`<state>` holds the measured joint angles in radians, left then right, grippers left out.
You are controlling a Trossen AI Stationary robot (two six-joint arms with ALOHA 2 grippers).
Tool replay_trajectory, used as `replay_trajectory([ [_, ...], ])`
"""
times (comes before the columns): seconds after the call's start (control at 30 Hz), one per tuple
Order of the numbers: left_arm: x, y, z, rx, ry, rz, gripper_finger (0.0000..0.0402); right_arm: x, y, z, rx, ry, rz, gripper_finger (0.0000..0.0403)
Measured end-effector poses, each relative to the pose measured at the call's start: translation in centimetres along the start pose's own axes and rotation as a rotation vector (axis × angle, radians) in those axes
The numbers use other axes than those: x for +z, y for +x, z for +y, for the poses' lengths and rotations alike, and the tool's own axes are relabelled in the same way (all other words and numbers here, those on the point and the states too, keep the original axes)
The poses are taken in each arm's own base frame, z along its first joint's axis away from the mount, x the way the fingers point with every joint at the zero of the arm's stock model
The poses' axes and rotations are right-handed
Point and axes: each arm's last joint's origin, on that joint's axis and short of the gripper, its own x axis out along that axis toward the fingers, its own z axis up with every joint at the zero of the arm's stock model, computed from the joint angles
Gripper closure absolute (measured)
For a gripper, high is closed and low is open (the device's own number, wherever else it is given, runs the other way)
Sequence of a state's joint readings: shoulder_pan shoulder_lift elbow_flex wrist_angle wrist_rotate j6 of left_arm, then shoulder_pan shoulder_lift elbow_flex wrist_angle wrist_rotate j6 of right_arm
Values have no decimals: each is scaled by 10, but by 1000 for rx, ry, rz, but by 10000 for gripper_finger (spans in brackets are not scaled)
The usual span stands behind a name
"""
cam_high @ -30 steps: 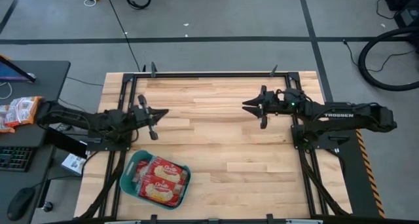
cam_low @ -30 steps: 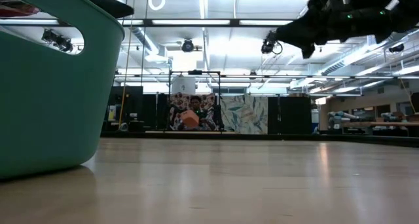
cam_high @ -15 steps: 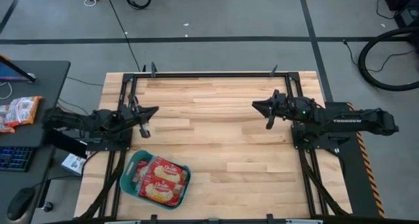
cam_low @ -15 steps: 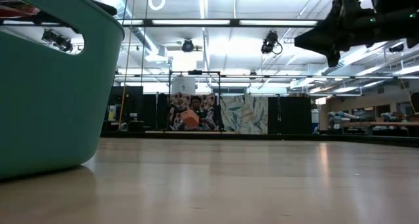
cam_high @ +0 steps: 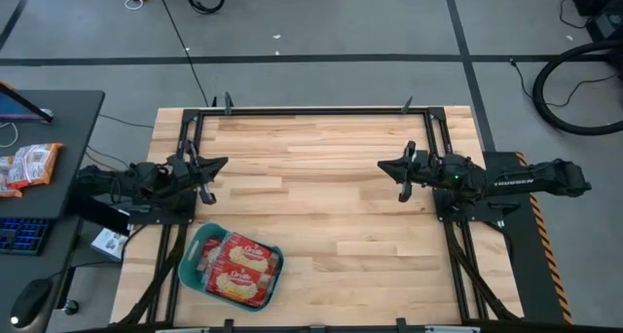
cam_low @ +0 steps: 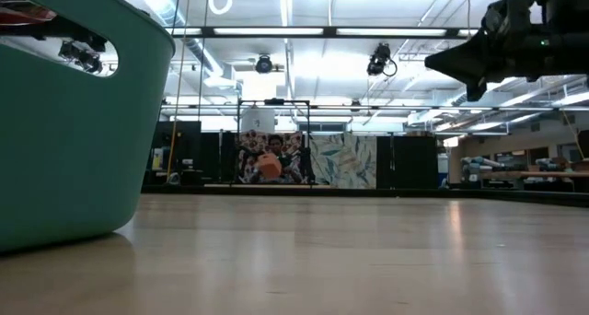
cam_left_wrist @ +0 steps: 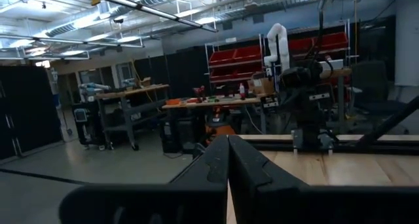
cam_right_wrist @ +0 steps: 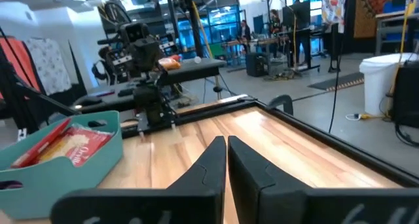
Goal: Sort popcorn bags into baskets
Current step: Return to Home Position
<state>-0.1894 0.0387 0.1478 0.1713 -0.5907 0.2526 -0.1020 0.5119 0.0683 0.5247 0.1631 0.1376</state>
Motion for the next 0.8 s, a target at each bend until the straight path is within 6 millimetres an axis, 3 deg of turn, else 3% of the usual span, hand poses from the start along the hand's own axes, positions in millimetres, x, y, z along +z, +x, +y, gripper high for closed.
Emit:
replay_trajectory([
  [0.33, -4, -3, 1, -4, 16, 31, 400, -6, -14, -4, -29, 58, 22, 392],
  [0.5, -4, -3, 0, -51, 18, 25, 400, -19, -18, -8, -100, 83, 57, 387],
  [0.8, -4, -3, -4, -174, -43, 4, 399, -19, -18, -10, -160, 167, 47, 391],
])
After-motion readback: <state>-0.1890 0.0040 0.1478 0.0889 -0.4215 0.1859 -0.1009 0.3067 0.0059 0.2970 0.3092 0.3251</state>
